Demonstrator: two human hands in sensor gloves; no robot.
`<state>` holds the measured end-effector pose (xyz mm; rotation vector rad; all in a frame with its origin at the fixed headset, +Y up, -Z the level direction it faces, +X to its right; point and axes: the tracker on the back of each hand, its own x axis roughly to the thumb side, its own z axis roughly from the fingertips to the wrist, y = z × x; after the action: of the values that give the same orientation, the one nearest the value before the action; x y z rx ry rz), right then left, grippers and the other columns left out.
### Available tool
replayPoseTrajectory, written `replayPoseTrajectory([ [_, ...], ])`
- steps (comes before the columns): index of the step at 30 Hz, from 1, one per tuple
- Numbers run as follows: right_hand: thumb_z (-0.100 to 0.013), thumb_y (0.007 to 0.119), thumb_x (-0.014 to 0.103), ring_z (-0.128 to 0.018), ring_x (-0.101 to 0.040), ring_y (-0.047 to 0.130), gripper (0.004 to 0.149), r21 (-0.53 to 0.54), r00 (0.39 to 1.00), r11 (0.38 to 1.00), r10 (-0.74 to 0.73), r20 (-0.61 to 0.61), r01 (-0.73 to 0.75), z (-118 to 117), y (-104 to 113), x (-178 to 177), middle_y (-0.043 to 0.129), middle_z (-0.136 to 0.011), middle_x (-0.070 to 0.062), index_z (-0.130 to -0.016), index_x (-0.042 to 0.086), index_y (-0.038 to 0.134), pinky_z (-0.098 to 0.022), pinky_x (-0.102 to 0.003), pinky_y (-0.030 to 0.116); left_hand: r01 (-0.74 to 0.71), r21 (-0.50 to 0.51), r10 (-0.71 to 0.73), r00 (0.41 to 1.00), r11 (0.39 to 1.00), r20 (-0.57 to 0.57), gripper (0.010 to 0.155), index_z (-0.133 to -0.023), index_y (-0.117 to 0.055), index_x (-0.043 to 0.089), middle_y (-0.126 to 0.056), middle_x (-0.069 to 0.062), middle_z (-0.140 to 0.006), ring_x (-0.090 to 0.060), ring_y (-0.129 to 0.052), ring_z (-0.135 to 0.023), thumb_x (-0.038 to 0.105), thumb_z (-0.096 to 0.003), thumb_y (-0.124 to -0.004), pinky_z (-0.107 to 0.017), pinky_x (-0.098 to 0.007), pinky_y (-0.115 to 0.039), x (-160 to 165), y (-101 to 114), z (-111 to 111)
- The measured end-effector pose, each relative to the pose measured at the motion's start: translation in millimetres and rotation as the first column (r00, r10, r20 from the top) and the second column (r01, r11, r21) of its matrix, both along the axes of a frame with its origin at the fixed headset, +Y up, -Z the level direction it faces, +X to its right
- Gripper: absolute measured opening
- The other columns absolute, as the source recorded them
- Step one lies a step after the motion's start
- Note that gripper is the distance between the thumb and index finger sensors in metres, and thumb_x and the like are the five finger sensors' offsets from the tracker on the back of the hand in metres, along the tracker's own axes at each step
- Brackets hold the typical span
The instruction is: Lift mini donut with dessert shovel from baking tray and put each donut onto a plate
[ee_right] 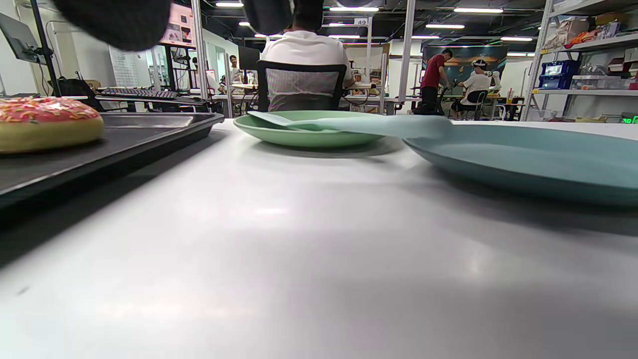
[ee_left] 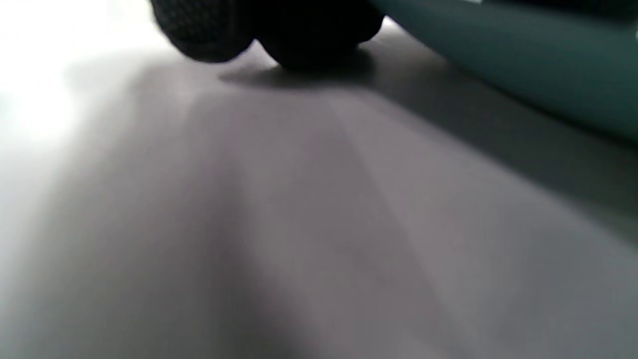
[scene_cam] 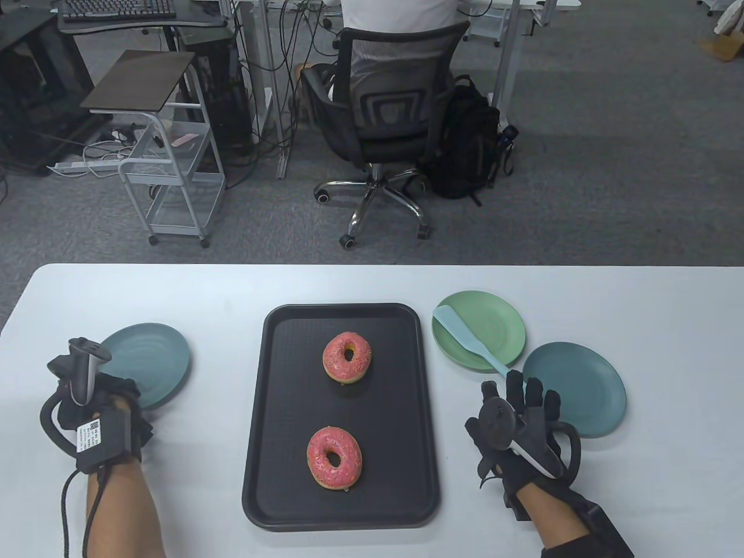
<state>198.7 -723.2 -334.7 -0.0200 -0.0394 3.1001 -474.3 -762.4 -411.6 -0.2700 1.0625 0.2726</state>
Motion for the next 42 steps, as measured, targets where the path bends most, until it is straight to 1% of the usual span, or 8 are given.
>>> replayPoseTrajectory([
  [4,-0.049,0.070,0.060,-0.105,-0.058,0.029,0.077,0.000,1.000,1.000,-0.010,0.000,0.010,0,0,0,0.026,-0.120,-0.024,-0.110,0.023,0.042,-0.071,-0.074,0.018,-0.089,0.053,0.090,0.996,0.995,-0.014,0.094,-0.096,-0.043,0.018,-0.082,-0.004,-0.076,-0.009,-0.098,-0.039,0.056,-0.0257,-0.091,-0.032,-0.028,-0.089,-6,4,7],
  [8,-0.049,0.070,0.060,-0.105,-0.058,0.027,0.076,-0.003,1.000,1.000,-0.011,-0.004,0.011,0,1,1,0.024,-0.120,-0.025,-0.110,0.023,0.043,-0.071,-0.074,0.017,-0.128,0.127,0.129,0.992,0.984,0.004,0.059,-0.082,-0.066,0.023,-0.093,0.004,-0.064,-0.007,-0.103,-0.021,0.043,-0.0315,-0.088,-0.020,-0.026,-0.093,-8,17,11],
  [10,-0.049,0.070,0.060,-0.105,-0.058,0.027,0.076,0.000,1.000,1.000,-0.021,0.002,0.021,1,2,3,0.024,-0.120,-0.025,-0.110,0.023,0.043,-0.071,-0.074,0.017,-0.102,0.185,0.102,0.995,0.977,0.010,0.051,-0.080,-0.069,0.025,-0.095,0.005,-0.063,-0.010,-0.106,-0.018,0.041,-0.0346,-0.085,-0.017,-0.027,-0.095,-6,29,15],
  [16,-0.049,0.070,0.059,-0.106,-0.058,0.027,0.076,0.013,0.998,0.998,-0.057,0.021,0.056,2,9,10,0.024,-0.121,-0.024,-0.110,0.023,0.043,-0.071,-0.074,0.016,-0.073,0.308,0.070,0.997,0.949,0.020,0.044,-0.077,-0.075,0.026,-0.098,0.003,-0.059,-0.013,-0.109,-0.014,0.039,-0.0360,-0.083,-0.014,-0.027,-0.097,8,62,29],
  [22,-0.049,0.070,0.059,-0.106,-0.057,0.026,0.076,0.016,0.996,0.996,-0.084,0.041,0.083,1,12,19,0.024,-0.121,-0.024,-0.110,0.023,0.044,-0.071,-0.074,0.016,-0.237,0.409,0.191,0.970,0.881,0.150,0.043,-0.077,-0.074,0.029,-0.099,0.003,-0.056,-0.013,-0.109,-0.014,0.040,-0.0369,-0.082,-0.014,-0.028,-0.097,42,91,40],
  [30,-0.049,0.070,0.059,-0.106,-0.057,0.026,0.075,0.010,0.990,0.994,-0.110,0.082,0.110,-2,10,34,0.024,-0.121,-0.024,-0.109,0.022,0.045,-0.071,-0.074,0.015,-0.475,0.399,0.318,0.860,0.784,0.399,0.042,-0.077,-0.076,0.029,-0.101,0.002,-0.055,-0.014,-0.109,-0.013,0.041,-0.0372,-0.083,-0.015,-0.030,-0.097,125,117,60],
  [33,-0.049,0.070,0.059,-0.106,-0.057,0.026,0.075,0.004,0.990,0.995,-0.102,0.102,0.102,-3,9,40,0.024,-0.121,-0.024,-0.109,0.022,0.045,-0.071,-0.074,0.015,-0.561,0.363,0.361,0.795,0.744,0.487,0.042,-0.077,-0.075,0.028,-0.101,0.001,-0.055,-0.014,-0.109,-0.013,0.040,-0.0376,-0.083,-0.015,-0.030,-0.096,161,116,69],
  [42,-0.049,0.070,0.059,-0.106,-0.058,0.026,0.075,0.004,0.989,0.994,-0.106,0.098,0.106,-2,10,40,0.024,-0.121,-0.024,-0.109,0.022,0.045,-0.071,-0.074,0.015,-0.636,0.220,0.354,0.645,0.740,0.677,0.042,-0.078,-0.076,0.028,-0.101,0.001,-0.054,-0.014,-0.108,-0.013,0.041,-0.0380,-0.083,-0.016,-0.031,-0.096,248,99,105],
])
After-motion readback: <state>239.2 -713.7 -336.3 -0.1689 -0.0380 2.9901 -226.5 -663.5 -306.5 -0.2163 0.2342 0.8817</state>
